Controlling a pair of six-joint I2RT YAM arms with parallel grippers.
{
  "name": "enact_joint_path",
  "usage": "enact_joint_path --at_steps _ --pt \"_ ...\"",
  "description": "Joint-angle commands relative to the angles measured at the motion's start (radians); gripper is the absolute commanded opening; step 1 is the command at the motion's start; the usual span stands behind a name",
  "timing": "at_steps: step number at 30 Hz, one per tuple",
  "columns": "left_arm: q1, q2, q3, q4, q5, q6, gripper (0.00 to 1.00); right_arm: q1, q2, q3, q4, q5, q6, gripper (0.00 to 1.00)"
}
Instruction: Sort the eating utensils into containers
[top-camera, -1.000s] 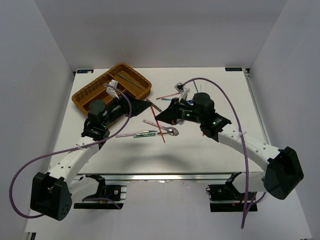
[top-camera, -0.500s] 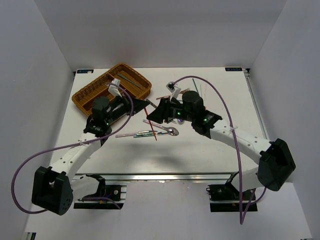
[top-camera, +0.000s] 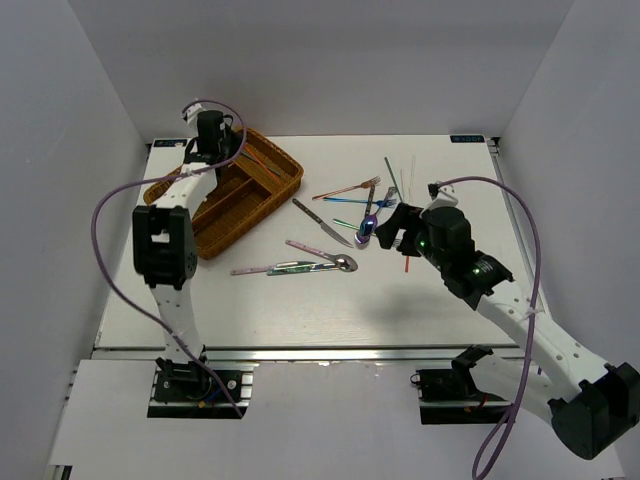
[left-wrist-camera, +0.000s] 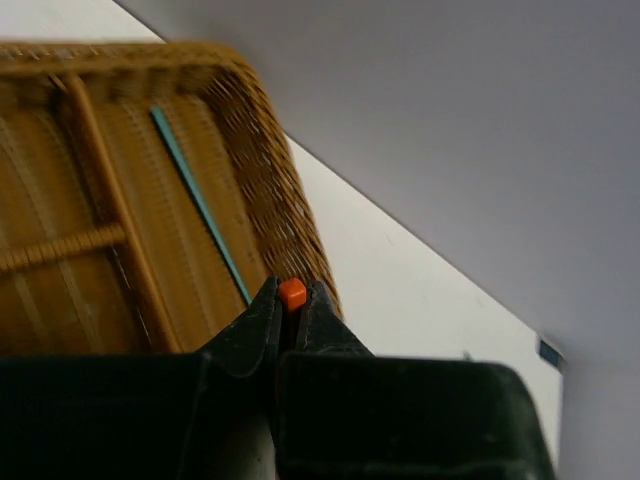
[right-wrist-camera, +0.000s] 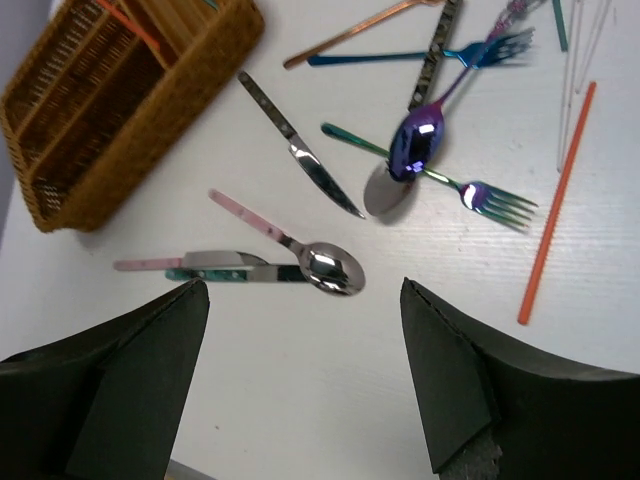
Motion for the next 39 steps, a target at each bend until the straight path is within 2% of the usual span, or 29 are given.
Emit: enact_joint_path --at_steps 1,3,5,7,10,11,12,13,16,18,22,24,25,26,27,29,32,34,39 --pt "0.021 0.126 0.163 0.008 -0.036 0.022 0.00 -0.004 -0.041 -0.043 -0.053 0.000 -0.060 0.82" --pt "0.024 0.209 0.232 0.042 -0.036 0.030 0.01 -0.007 -0.060 -0.077 -0.050 -0.028 -0.074 0.82" --pt "0.027 0.249 0.260 0.093 -0.059 0.031 0.11 -0.010 -0.067 -0.092 -0.045 -0.051 -0.080 0.82" --pt "0.033 0.305 0.280 0.120 -0.044 0.028 0.11 -0.010 -0.068 -0.107 -0.034 -0.059 -0.085 0.82" --pt "0.042 0.372 0.366 0.096 0.008 0.004 0.46 -0.010 -0.043 -0.109 -0.028 -0.048 -0.106 0.83" --pt "0.042 0.374 0.375 0.083 0.011 -0.002 0.56 -0.013 -0.010 -0.100 -0.049 0.008 -0.114 0.83" --pt "0.042 0.368 0.356 0.098 0.028 -0.009 0.93 -0.016 0.017 -0.085 -0.068 0.039 -0.115 0.83" --pt "0.042 0.339 0.334 0.117 0.034 -0.012 0.98 -0.031 0.049 -0.045 -0.089 0.067 -0.115 0.83" --pt "0.042 0.288 0.315 0.145 0.045 0.019 0.98 -0.082 0.240 0.045 -0.166 0.110 -0.118 0.83" --pt "0.042 0.263 0.363 0.073 0.042 0.049 0.98 -0.119 0.305 0.073 -0.189 0.107 -0.128 0.80" --pt "0.042 0.239 0.588 -0.165 0.017 0.114 0.98 -0.208 0.417 0.095 -0.146 0.053 -0.147 0.70" --pt "0.047 0.157 0.590 -0.251 0.001 0.145 0.98 -0.214 0.455 0.139 -0.145 0.040 -0.163 0.63" --pt "0.050 0.112 0.560 -0.253 -0.001 0.151 0.98 -0.221 0.477 0.155 -0.148 0.036 -0.176 0.60" --pt "0.056 0.058 0.461 -0.233 0.008 0.152 0.98 -0.225 0.526 0.190 -0.154 0.030 -0.183 0.54" --pt "0.061 -0.058 0.402 -0.218 0.017 0.148 0.98 -0.228 0.550 0.207 -0.163 0.023 -0.189 0.53" --pt "0.062 -0.176 0.229 -0.185 0.042 0.149 0.98 -0.234 0.615 0.227 -0.172 0.021 -0.200 0.50" --pt "0.061 -0.403 0.051 -0.124 0.080 0.129 0.98 -0.237 0.659 0.227 -0.174 0.061 -0.187 0.48" --pt "0.062 -0.552 -0.158 -0.089 0.099 0.111 0.98 -0.235 0.658 0.201 -0.154 0.063 -0.178 0.45" --pt "0.061 -0.732 -0.312 -0.121 0.145 0.142 0.98 -0.235 0.612 0.132 -0.120 0.052 -0.167 0.41"
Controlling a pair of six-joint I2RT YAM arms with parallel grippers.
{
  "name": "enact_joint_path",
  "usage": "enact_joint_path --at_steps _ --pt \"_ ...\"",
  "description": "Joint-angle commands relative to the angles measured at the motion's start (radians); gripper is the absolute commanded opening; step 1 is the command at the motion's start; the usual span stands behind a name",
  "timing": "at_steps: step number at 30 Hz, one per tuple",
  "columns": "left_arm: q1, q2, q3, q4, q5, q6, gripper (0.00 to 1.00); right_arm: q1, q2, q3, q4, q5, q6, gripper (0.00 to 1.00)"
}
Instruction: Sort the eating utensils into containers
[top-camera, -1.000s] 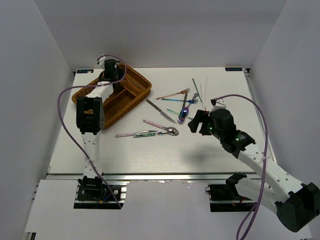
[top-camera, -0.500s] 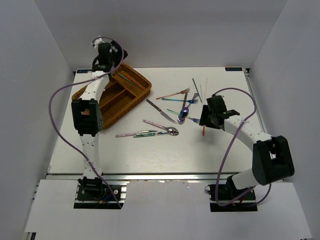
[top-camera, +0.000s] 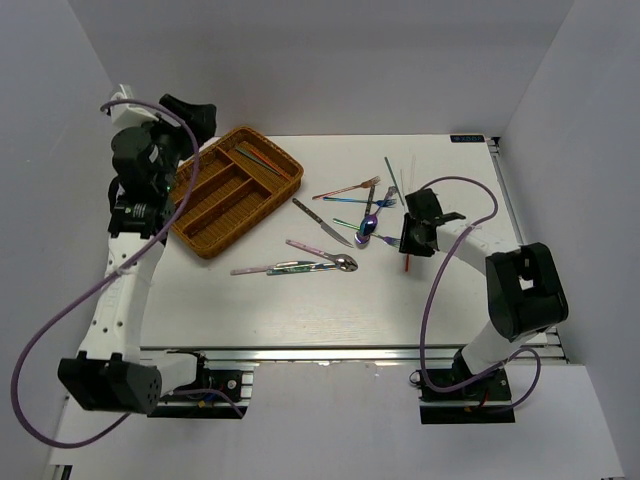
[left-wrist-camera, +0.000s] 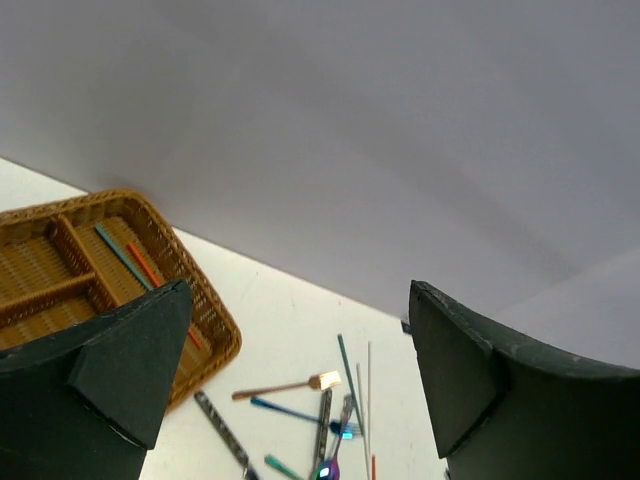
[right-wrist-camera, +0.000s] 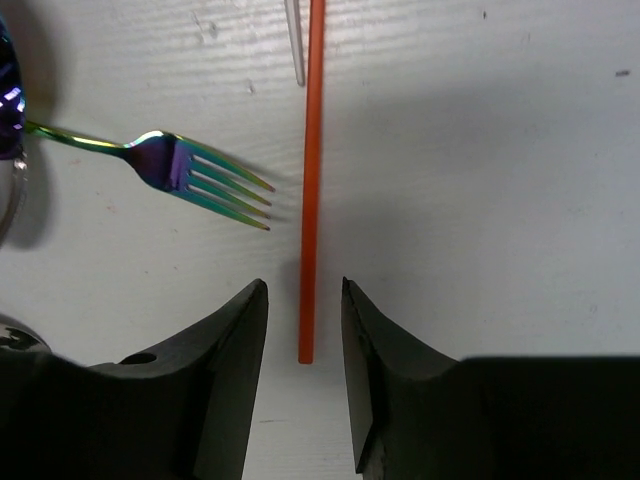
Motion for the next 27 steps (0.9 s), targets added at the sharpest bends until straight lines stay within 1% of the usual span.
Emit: enact_joint_path --at_steps 1,4,7,10,14,17,18,20,21,22,23,24,25,26,27 --pt "-0.002 -0.034 -0.108 -0.061 0.055 0.029 0.98 -0.003 -0.052 -0.048 0.036 0.008 -0.001 0.41" --pt "-0.002 -0.077 -0.157 -0.125 0.064 0.058 0.98 -0.003 -0.018 -0.053 0.049 0.000 -0.018 0.39" --pt "-0.002 -0.106 -0.206 -0.140 0.075 0.073 0.98 -0.003 0.042 -0.039 0.052 -0.003 -0.025 0.33" --pt "-0.002 -0.118 -0.222 -0.168 0.081 0.093 0.98 -0.006 0.071 -0.036 0.052 0.021 -0.016 0.27" --pt "0.000 -0.130 -0.239 -0.219 0.086 0.124 0.98 -0.034 0.074 -0.069 0.049 0.026 0.018 0.12" --pt "0.000 -0.150 -0.257 -0.216 0.099 0.130 0.98 -0.099 0.033 -0.115 0.064 0.006 0.062 0.00" --pt "-0.002 -0.156 -0.284 -0.200 0.148 0.116 0.98 -0.121 0.011 -0.153 0.078 0.004 0.073 0.00" --pt "-0.006 -0.164 -0.320 -0.128 0.219 0.087 0.98 -0.126 -0.073 -0.172 0.092 0.017 0.102 0.00" --pt "-0.011 -0.166 -0.366 -0.093 0.304 0.045 0.98 -0.126 -0.102 -0.174 0.090 0.018 0.107 0.00" --pt "-0.035 -0.166 -0.390 -0.047 0.344 0.017 0.98 -0.123 -0.168 -0.177 0.099 0.002 0.108 0.00" --pt "-0.055 -0.157 -0.413 0.037 0.371 -0.035 0.98 -0.118 -0.205 -0.175 0.124 -0.052 0.105 0.00" --pt "-0.081 -0.152 -0.456 0.078 0.403 -0.057 0.98 -0.092 -0.280 -0.174 0.139 -0.081 0.105 0.00" --pt "-0.150 -0.143 -0.476 0.178 0.417 -0.075 0.98 -0.072 -0.312 -0.174 0.163 -0.119 0.102 0.00" --pt "-0.187 -0.120 -0.486 0.212 0.422 -0.100 0.98 -0.049 -0.344 -0.177 0.196 -0.244 0.098 0.00" --pt "-0.219 -0.105 -0.495 0.249 0.428 -0.115 0.98 -0.014 -0.366 -0.181 0.290 -0.350 0.096 0.00"
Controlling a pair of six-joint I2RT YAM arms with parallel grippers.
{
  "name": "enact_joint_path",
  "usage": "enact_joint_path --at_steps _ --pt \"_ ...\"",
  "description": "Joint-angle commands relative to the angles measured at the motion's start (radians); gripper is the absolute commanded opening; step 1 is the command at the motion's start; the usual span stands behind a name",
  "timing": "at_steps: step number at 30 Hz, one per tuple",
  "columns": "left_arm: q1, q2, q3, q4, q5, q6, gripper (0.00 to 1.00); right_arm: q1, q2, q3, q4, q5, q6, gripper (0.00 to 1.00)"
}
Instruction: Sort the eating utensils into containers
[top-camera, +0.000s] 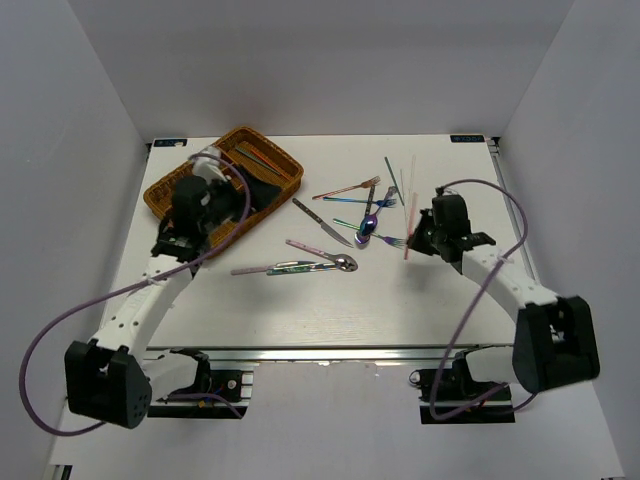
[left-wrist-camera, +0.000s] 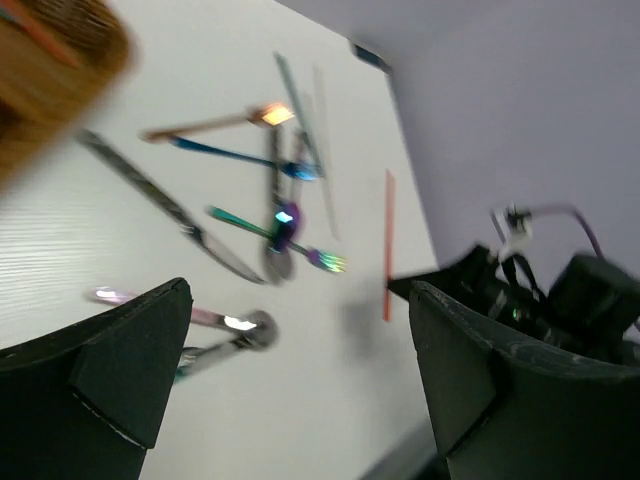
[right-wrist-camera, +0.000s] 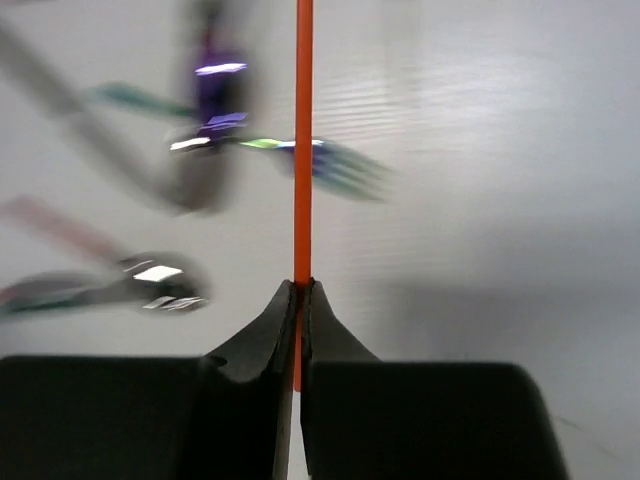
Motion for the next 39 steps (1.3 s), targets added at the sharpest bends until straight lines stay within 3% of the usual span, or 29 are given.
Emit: enact_joint_path --at_steps 1,3,5,13,16,18,19,20,21,22,24,25,26,28,32,39 --pt "-0.146 0.037 -0.054 0.302 0.156 -0.111 0.98 0.077 -0.111 0.003 0.227 -0.521 0.022 0.00" --pt "-0.179 0.089 -0.079 0.405 0.200 -0.190 0.98 0.098 -0.095 -0.010 0.445 -0.774 0.091 0.00" --pt "-0.212 0.113 -0.094 0.489 0.233 -0.221 0.98 0.134 -0.098 -0.031 0.560 -0.888 0.212 0.00" --pt "-0.259 0.153 -0.059 0.417 0.213 -0.172 0.97 0.321 -0.066 0.068 0.641 -0.909 0.272 0.00" --pt "-0.259 0.158 -0.047 0.327 0.167 -0.123 0.91 0.350 -0.052 0.097 0.629 -0.881 0.269 0.00" --pt "-0.259 0.161 -0.050 0.314 0.154 -0.111 0.74 0.365 -0.039 0.108 0.631 -0.877 0.267 0.00" --pt "-0.259 0.167 -0.051 0.323 0.156 -0.112 0.60 0.369 -0.034 0.110 0.631 -0.871 0.267 0.00" --pt "-0.259 0.172 -0.050 0.325 0.159 -0.115 0.45 0.372 -0.029 0.111 0.632 -0.869 0.267 0.00" --pt "-0.259 0.176 -0.042 0.323 0.159 -0.117 0.17 0.375 -0.017 0.111 0.635 -0.864 0.267 0.00" --pt "-0.259 0.192 -0.033 0.320 0.161 -0.117 0.01 0.376 -0.014 0.111 0.634 -0.843 0.269 0.00" --pt "-0.259 0.202 -0.010 0.315 0.161 -0.120 0.00 0.375 0.001 0.116 0.609 -0.820 0.255 0.00" --pt "-0.259 0.209 -0.004 0.312 0.144 -0.123 0.00 0.375 0.003 0.124 0.589 -0.800 0.243 0.09" --pt "-0.259 0.218 0.004 0.303 0.121 -0.123 0.00 0.366 0.004 0.127 0.562 -0.744 0.231 0.31" --pt "-0.252 0.230 0.057 0.219 -0.006 -0.108 0.00 0.350 -0.008 0.127 0.447 -0.614 0.194 0.50" --pt "-0.187 0.326 0.205 0.032 -0.282 -0.091 0.00 0.287 -0.072 0.032 0.298 -0.328 0.224 0.57" --pt "0.030 0.684 0.566 0.039 -0.402 -0.119 0.00 0.188 -0.207 -0.071 0.238 -0.335 0.128 0.58"
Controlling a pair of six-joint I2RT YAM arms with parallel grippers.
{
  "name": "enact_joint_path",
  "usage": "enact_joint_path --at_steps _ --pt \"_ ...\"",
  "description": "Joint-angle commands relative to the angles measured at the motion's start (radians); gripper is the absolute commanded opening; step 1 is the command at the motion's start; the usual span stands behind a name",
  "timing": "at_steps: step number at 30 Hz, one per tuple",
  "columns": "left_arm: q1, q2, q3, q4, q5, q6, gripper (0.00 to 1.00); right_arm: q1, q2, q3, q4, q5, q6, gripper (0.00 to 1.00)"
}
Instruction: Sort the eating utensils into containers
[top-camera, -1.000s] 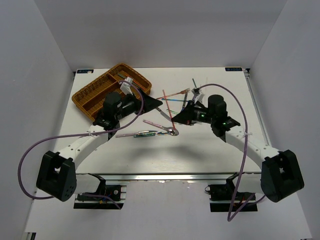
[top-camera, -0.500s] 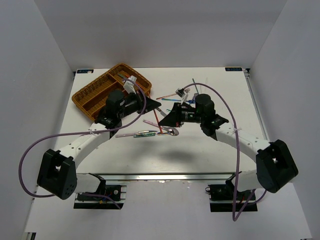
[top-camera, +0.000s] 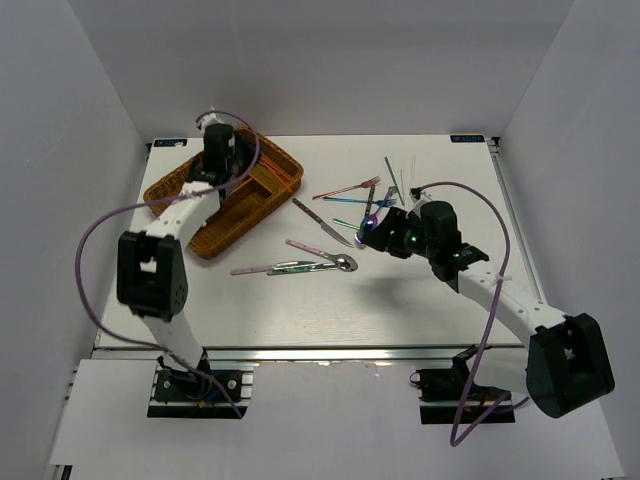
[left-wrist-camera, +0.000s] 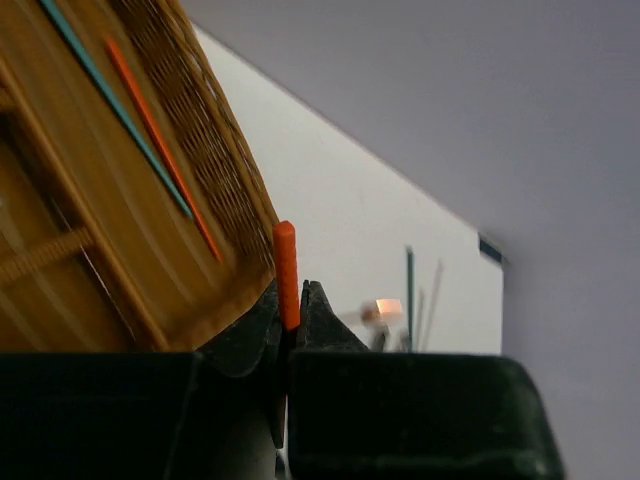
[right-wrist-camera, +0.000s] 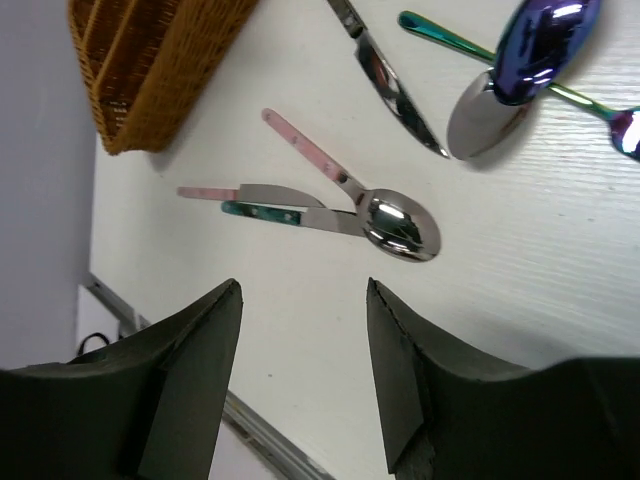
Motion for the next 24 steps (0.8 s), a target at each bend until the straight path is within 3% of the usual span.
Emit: enact_joint_path --at_steps 1,5,8,9,13,15,16,17,24 --pt "0.073 0.178 0.189 -0.033 -0.109 -0.008 0.00 -0.004 -0.060 -0.003 -0.062 0.054 -0.090 0.59" --pt "0.096 0.435 0.555 -0.114 -0.113 -0.010 0.02 -0.004 -0.103 -0.042 -0.100 0.048 -0.125 0.59" --pt "0.099 0.579 0.691 -0.154 -0.105 -0.008 0.09 -0.006 -0.110 -0.081 -0.074 0.036 -0.121 0.59" --pt "0.104 0.596 0.720 -0.149 -0.094 -0.011 0.28 -0.006 -0.107 -0.085 -0.050 0.039 -0.130 0.59" --pt "0.107 0.600 0.675 -0.110 -0.085 -0.039 0.71 -0.010 -0.076 -0.049 -0.108 0.098 -0.170 0.63" --pt "0.107 0.563 0.636 -0.084 -0.074 -0.042 0.81 -0.018 -0.062 -0.030 -0.117 0.118 -0.176 0.66" --pt "0.107 0.551 0.619 -0.086 -0.074 -0.042 0.93 -0.021 -0.057 -0.018 -0.123 0.128 -0.182 0.69" --pt "0.108 0.540 0.619 -0.096 -0.076 -0.036 0.98 -0.028 -0.044 0.011 -0.129 0.135 -0.185 0.70" --pt "0.110 0.350 0.673 -0.287 -0.145 0.064 0.98 -0.084 0.132 0.258 -0.293 0.365 -0.297 0.74"
